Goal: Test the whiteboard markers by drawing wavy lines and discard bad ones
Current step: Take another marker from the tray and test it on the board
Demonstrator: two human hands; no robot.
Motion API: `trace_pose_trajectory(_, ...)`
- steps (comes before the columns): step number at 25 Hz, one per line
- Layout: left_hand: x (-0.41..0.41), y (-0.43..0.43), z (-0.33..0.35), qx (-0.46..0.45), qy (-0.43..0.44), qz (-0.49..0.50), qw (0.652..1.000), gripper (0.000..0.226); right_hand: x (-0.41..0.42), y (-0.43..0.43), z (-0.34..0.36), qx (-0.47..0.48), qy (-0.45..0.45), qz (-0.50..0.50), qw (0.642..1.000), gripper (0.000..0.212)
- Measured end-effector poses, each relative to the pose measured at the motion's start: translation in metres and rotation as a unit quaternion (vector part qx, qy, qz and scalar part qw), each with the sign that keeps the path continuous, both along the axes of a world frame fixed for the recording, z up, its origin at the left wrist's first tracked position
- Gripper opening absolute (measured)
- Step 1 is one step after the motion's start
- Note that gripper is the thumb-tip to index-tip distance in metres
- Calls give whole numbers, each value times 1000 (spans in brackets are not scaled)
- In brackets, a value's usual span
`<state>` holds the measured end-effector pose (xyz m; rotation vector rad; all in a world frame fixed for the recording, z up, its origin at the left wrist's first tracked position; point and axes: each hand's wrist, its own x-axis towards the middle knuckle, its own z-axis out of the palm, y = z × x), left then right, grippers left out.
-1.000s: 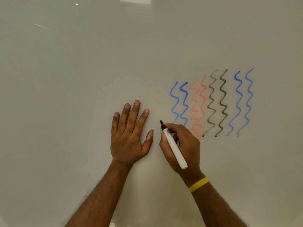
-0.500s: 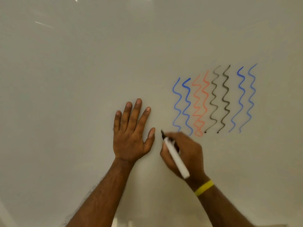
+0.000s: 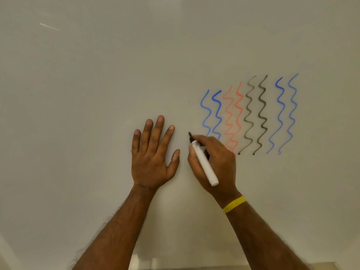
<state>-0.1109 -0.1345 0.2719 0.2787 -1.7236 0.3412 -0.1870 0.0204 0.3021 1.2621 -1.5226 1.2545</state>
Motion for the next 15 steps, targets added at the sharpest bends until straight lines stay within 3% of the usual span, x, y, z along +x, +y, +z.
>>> trace_pose_trajectory(15,2,0,-5,12,-14,7,1000,64,1,35,-90,95,-120,-28,988,21)
